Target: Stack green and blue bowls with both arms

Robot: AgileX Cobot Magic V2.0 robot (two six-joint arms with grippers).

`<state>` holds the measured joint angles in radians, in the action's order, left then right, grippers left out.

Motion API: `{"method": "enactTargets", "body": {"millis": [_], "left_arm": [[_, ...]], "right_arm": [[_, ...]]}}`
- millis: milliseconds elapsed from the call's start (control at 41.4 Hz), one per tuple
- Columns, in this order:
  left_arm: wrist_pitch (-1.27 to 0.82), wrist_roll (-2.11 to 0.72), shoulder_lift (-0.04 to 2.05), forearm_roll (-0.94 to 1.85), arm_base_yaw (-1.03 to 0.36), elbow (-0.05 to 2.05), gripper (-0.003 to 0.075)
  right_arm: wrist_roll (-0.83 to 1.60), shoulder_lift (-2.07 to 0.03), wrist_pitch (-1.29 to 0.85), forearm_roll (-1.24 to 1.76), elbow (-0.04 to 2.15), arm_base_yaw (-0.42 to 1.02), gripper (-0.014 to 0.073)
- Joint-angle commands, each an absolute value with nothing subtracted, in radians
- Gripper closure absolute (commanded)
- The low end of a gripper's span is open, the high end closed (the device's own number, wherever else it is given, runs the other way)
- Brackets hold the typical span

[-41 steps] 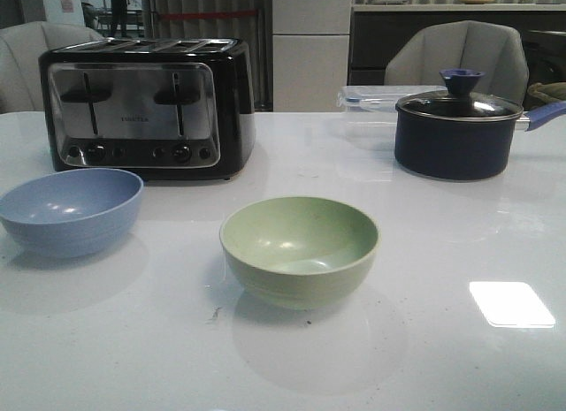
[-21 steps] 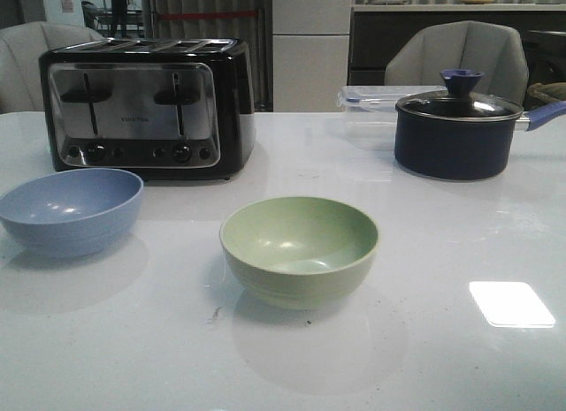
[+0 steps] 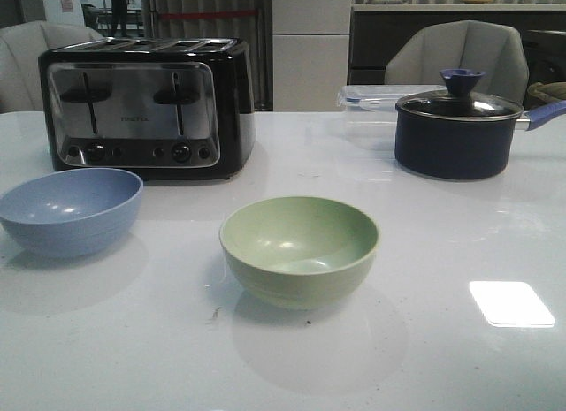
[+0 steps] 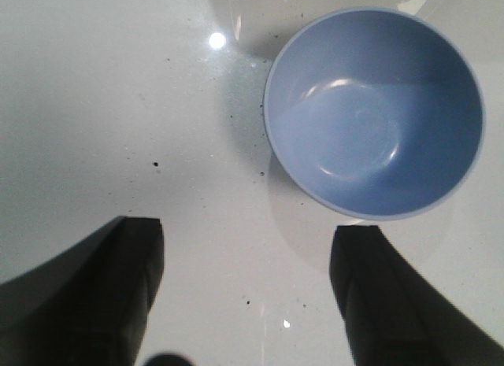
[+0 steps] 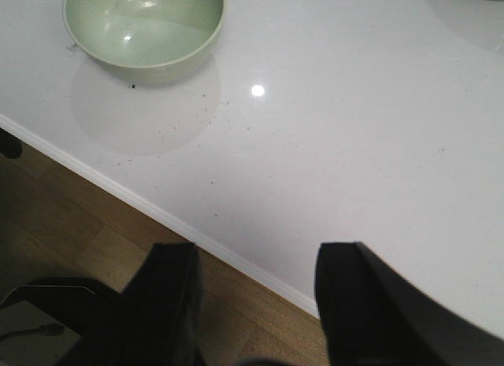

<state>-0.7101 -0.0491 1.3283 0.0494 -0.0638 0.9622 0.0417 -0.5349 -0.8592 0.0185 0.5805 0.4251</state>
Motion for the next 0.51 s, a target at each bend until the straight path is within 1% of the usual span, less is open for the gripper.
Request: {"method": "enactTargets", "body": {"millis": [0,193,483], "left_arm": [[-0.662,-0.047,1.407,0.12,-0.061,1.05,0.0213],[-0.656,-0.047,1.59,0.153,-0.061,1.143,0.0213],[-0.608,-0.047,1.735,0.153,-0.061,1.209,0.0213]], "right_arm": [[0.042,-0.536,-0.804,0.009,0.609,0.423,0.015],[0.042,-0.536,-0.804,0.009,0.609,0.423,0.015],[0.042,-0.536,-0.804,0.009,0.609,0.423,0.015]]}}
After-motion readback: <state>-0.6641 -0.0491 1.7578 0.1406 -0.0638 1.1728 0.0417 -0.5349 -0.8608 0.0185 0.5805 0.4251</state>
